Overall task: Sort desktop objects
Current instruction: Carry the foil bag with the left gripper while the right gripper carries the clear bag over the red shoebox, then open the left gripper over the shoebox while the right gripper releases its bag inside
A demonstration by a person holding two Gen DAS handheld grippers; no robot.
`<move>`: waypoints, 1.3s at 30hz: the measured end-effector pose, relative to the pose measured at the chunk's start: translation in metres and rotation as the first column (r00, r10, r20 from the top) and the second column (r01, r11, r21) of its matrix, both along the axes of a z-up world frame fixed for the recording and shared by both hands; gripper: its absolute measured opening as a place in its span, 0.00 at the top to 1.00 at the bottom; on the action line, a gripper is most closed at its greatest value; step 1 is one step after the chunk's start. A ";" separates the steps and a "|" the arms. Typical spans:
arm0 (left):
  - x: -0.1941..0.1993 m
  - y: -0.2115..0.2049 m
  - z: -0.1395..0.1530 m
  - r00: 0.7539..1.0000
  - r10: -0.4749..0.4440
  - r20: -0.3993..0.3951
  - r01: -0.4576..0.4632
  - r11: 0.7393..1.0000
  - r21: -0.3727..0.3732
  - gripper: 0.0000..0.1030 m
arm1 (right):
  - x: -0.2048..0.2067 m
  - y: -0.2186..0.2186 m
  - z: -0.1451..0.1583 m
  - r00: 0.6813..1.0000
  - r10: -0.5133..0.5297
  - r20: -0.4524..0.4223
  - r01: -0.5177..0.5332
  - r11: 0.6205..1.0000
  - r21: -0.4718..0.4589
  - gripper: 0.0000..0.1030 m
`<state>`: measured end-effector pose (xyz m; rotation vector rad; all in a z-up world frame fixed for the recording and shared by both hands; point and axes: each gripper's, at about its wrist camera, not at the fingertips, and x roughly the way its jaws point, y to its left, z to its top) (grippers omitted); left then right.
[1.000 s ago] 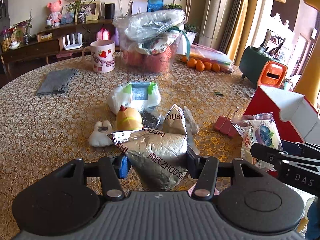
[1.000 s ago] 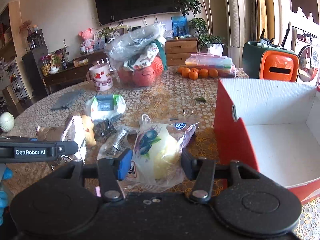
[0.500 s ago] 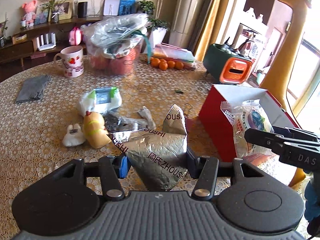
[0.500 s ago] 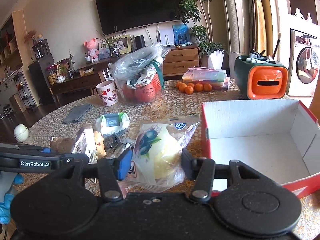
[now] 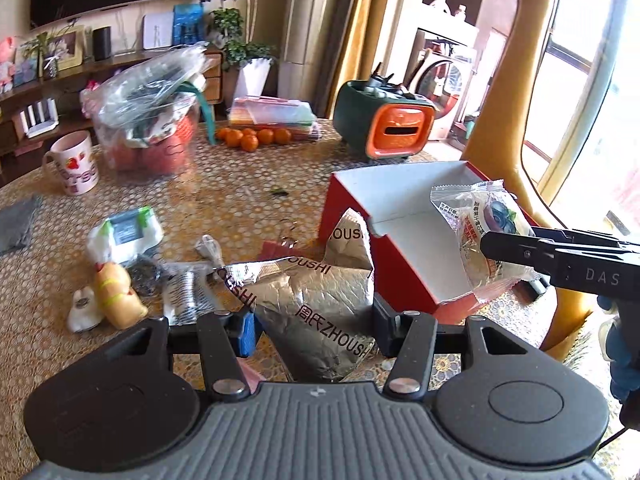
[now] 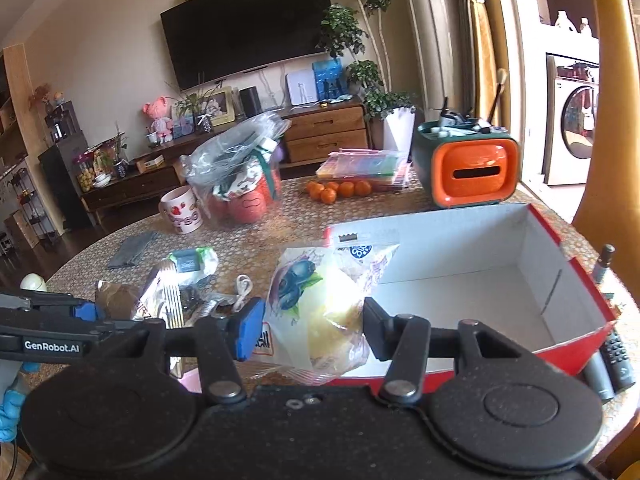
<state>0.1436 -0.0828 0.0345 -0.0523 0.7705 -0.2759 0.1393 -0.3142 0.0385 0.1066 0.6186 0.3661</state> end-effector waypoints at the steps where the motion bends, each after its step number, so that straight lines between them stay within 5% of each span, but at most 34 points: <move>1: 0.002 -0.005 0.001 1.000 -0.010 0.001 0.010 1.000 0.003 0.48 | 0.001 -0.006 0.000 1.000 -0.010 0.001 0.010 1.000 0.000 0.49; 19: 0.056 -0.115 0.000 0.980 -0.200 -0.010 0.200 0.976 0.086 0.48 | 0.027 -0.086 -0.019 0.986 -0.163 -0.032 0.162 0.987 -0.018 0.49; 39: 0.133 -0.175 -0.059 0.943 -0.283 -0.172 0.310 0.938 0.153 0.49 | 0.082 -0.115 -0.067 0.975 -0.172 -0.142 0.154 0.980 -0.128 0.50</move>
